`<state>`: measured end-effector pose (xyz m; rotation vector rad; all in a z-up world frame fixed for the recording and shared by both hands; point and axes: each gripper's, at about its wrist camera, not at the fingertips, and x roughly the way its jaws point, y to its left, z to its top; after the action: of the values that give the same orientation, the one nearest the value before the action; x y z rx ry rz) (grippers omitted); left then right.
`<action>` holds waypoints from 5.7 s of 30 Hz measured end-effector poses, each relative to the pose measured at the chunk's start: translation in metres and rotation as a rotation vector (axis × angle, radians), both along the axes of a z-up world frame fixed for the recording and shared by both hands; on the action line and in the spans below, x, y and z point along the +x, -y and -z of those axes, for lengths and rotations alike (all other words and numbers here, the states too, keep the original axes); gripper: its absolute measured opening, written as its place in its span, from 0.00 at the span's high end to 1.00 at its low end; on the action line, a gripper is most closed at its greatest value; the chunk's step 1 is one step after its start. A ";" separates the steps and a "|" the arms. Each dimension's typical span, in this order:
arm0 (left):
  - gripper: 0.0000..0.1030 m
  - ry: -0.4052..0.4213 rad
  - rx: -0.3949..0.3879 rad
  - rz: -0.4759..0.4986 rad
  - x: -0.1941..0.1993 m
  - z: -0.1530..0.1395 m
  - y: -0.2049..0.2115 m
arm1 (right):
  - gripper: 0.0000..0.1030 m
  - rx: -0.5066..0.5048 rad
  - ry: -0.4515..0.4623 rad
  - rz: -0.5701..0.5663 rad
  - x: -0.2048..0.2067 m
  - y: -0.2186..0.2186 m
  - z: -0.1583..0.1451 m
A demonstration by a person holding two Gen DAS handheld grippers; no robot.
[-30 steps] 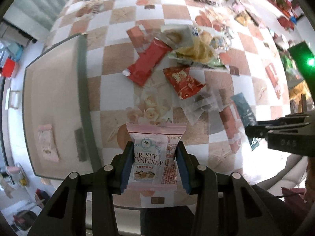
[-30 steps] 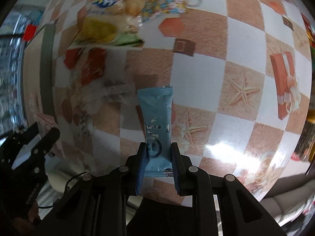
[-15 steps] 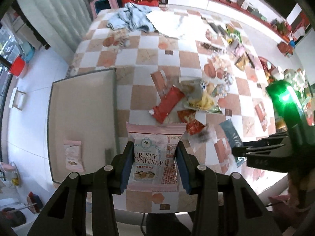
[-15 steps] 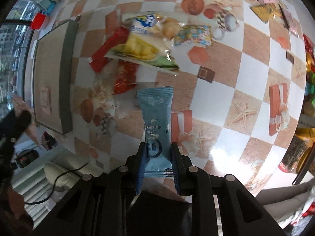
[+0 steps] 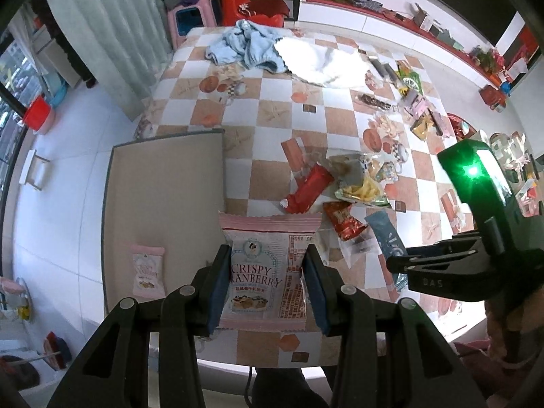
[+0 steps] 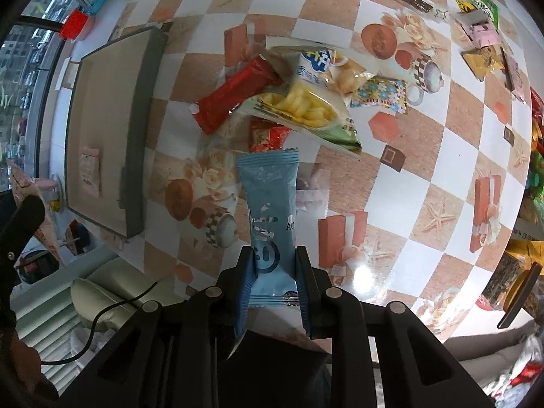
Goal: Organize snacks
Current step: 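Carry both held packets over the beige tray, then open both tools to release the packets into the tray, then withdraw both open tools from the tray toward the remaining snacks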
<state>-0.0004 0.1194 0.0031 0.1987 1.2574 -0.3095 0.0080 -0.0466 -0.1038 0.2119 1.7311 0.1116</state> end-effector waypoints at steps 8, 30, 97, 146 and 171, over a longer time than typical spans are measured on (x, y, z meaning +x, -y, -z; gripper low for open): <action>0.56 0.042 -0.011 -0.006 -0.006 -0.012 -0.015 | 0.75 -0.008 0.002 -0.006 -0.003 -0.014 -0.004; 0.56 0.093 -0.069 -0.062 -0.044 -0.010 -0.072 | 0.75 -0.024 0.100 0.133 -0.040 -0.040 -0.024; 0.23 -0.124 0.053 -0.431 0.005 0.035 -0.120 | 0.00 0.166 0.025 -0.283 0.077 -0.208 0.020; 0.22 -0.048 0.148 -0.428 -0.011 0.003 -0.128 | 0.00 0.118 -0.245 0.091 0.041 -0.122 0.031; 0.22 0.006 0.067 -0.341 -0.020 -0.005 -0.123 | 0.00 0.074 -0.186 0.248 0.014 -0.084 0.016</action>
<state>-0.0205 0.2421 0.0078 0.0398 1.2721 0.0263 0.0221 0.0379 -0.1202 0.5026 1.8716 -0.0277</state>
